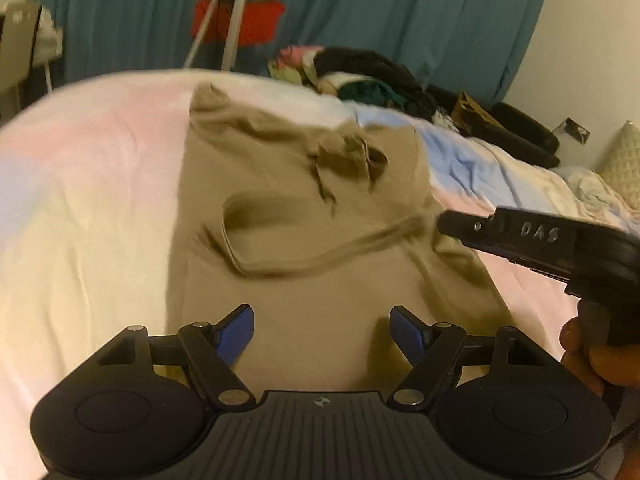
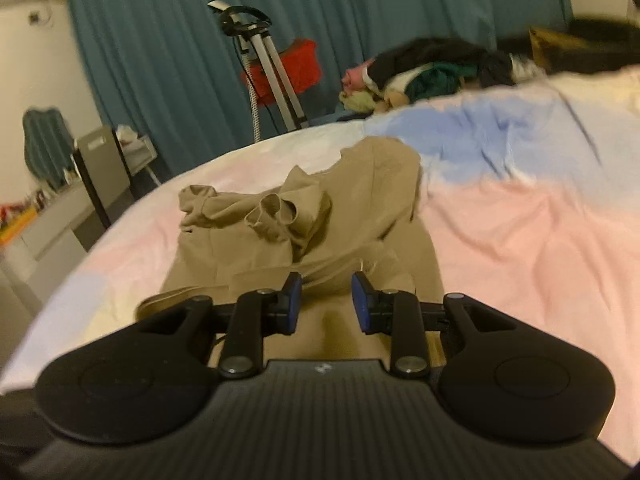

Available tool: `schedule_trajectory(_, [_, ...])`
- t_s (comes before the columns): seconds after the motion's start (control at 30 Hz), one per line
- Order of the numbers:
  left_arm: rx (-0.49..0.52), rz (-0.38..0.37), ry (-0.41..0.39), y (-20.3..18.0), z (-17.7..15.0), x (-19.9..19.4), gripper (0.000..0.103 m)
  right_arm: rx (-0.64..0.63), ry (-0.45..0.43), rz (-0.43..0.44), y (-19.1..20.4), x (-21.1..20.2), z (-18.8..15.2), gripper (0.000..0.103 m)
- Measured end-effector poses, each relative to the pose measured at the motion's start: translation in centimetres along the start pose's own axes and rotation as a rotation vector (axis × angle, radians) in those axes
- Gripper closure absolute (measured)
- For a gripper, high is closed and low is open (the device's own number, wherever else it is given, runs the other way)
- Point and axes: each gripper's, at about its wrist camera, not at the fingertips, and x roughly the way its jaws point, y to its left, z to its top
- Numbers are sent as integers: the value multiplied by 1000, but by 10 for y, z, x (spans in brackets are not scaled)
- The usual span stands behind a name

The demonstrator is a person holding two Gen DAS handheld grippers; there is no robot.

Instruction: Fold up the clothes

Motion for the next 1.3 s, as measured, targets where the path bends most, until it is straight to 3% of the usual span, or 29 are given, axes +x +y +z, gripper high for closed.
schedule_trajectory(0.1, [4, -41, 24, -3, -3, -2, 27, -31, 24, -11, 4, -2, -10, 72])
schedule_trajectory(0.27, [-5, 20, -18, 1, 19, 21, 26, -58, 26, -51, 10, 10, -26, 72])
schedule_trajectory(0.33, [-18, 38, -85, 6, 27, 19, 31, -41, 23, -51, 8, 15, -28, 72])
schedule_trajectory(0.47, [-56, 40, -218, 18, 37, 1, 27, -38, 18, -53, 5, 24, -28, 72])
schedule_trajectory(0.6, [-122, 23, -181, 30, 38, -2, 25, -61, 24, -64, 7, 21, -25, 72])
schedule_trajectory(0.87, [-31, 86, -78, 24, 4, 13, 25, -132, 80, -117, 11, 20, -31, 74])
schedule_trajectory(1.0, [-24, 56, -82, 13, -2, -10, 25, -118, 78, -111, 14, -8, -25, 72])
schedule_trajectory(1.3, [19, -10, -132, -20, -33, -107, 19, -193, 14, -80, 36, -96, -25, 72])
